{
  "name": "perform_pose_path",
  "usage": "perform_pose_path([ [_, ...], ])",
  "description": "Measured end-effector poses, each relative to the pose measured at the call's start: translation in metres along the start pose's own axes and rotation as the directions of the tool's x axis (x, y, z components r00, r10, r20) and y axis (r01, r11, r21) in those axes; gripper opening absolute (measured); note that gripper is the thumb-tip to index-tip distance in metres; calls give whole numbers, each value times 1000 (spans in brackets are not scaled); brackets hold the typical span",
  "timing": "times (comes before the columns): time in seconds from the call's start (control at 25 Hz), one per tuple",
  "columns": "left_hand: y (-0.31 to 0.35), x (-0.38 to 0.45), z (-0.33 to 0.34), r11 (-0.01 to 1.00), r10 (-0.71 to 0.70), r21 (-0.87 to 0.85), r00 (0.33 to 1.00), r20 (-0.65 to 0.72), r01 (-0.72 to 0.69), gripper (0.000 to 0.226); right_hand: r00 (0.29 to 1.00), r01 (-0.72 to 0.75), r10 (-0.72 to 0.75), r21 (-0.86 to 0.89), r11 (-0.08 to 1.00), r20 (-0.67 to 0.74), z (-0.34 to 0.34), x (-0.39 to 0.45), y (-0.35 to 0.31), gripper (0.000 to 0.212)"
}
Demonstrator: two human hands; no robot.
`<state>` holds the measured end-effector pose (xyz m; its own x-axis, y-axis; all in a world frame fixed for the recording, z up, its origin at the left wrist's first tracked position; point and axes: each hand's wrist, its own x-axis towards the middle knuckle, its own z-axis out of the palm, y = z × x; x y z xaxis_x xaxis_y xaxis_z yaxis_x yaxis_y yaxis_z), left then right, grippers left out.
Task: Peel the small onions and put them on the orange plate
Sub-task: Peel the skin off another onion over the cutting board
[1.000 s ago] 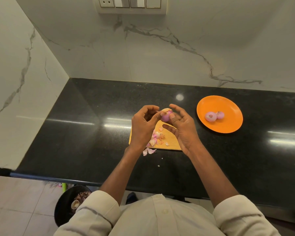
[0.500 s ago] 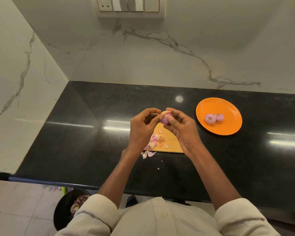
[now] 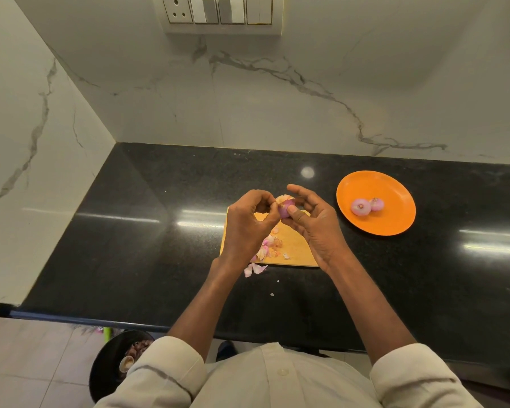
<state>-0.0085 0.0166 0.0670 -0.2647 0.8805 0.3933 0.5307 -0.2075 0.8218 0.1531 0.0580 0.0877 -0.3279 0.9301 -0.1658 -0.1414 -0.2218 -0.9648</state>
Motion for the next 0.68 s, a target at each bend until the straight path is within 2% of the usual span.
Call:
perform_pose_path([
  [0.12,-1,1,0,1000,-25,9,1000,-12,25,8,1000,15,-15,-27,1000,6,1,0,-1,43],
  [0.32,-4,3,-4,968,-96,-222,991,90,114,26,1000,2,-2,11,1000,-21,1,3,-2,37],
  [0.48,-6,3,-2,922,-189,-334,980,57,197,14,1000,-27,27,40,999,3,2,3,-3,32],
  [0.68,-1,4,-8,925,-145,-336,982,118,177,15,999,-43,42,58,997,18,-4,3,-6,29],
])
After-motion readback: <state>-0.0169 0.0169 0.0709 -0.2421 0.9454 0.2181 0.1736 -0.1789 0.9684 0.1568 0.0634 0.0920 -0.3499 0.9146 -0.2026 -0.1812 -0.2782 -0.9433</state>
